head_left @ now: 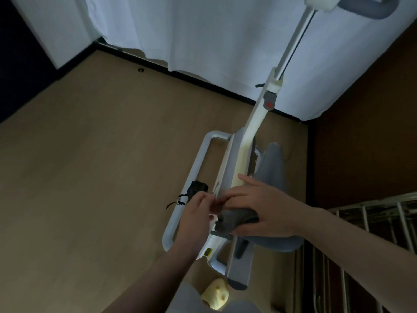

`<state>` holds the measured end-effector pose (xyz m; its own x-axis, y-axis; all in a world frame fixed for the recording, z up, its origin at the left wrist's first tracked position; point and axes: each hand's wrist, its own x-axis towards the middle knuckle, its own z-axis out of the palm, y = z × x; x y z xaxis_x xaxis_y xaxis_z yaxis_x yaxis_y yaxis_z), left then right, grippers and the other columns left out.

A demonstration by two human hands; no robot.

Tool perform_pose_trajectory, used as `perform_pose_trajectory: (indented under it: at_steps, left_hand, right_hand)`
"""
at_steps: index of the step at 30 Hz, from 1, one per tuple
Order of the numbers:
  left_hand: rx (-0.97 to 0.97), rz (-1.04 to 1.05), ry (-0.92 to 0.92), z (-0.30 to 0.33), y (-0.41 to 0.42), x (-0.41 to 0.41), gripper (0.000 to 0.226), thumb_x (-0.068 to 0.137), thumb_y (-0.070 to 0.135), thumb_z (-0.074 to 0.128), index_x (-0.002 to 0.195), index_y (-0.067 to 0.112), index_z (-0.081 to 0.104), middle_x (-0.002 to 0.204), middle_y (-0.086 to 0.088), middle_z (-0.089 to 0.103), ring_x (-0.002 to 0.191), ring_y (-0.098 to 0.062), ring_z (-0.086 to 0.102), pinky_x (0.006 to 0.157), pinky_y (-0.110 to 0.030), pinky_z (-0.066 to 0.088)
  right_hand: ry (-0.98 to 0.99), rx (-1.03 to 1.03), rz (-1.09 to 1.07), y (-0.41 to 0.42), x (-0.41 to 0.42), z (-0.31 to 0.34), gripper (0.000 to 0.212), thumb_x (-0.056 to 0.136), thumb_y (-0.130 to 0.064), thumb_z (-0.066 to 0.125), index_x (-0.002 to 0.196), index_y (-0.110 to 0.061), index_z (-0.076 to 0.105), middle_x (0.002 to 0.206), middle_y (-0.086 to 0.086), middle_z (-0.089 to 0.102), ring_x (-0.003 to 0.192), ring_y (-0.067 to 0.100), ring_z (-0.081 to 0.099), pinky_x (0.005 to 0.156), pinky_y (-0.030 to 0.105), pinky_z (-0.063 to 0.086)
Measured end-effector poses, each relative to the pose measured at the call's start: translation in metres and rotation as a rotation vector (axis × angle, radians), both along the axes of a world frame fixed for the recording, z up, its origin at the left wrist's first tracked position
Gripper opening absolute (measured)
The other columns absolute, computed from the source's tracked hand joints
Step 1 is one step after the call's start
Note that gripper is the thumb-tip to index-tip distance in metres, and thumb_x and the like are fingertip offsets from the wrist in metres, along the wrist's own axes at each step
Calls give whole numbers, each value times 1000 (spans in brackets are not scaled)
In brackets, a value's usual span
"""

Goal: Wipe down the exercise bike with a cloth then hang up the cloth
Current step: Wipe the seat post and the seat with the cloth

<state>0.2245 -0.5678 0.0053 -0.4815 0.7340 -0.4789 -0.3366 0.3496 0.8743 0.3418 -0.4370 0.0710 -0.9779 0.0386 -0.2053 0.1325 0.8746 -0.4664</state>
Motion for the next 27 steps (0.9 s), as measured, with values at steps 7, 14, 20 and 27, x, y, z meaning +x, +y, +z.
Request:
perform_pose_trajectory:
  at_steps: [7,14,20,27]
  left_hand:
    - [43,-60,65,7,15,0,32,94,17,51,66,28,63,76,3,66,78,-12,61,72,-27,43]
    - [64,-29,0,2,13,-1,24,95,19,49,82,17,68,88,-9,69,88,-22,65,74,-33,50]
    - [40,-25,-45,2,10,-3,23,95,15,46,91,6,67,92,-5,71,93,-18,65,81,-32,49]
    - [64,-38,2,4,-2,-3,25,98,17,43,96,10,67,90,0,67,85,-9,63,65,-18,48]
  right_hand:
    - [166,14,-156,-13,52,0,41,85,-48,62,117,-22,65,136,-10,54,128,2,46,118,29,23]
    - [317,134,-351,-49,13,-35,35,83,-36,69,115,-21,68,126,-6,62,123,8,52,111,40,35]
    - [382,177,-437,-54,63,-30,38,77,-31,76,113,-22,69,128,-7,61,127,6,49,111,43,35]
    - [295,317,-607,-77,10,-48,43,80,-35,61,119,-18,64,121,-2,65,119,14,55,112,39,32]
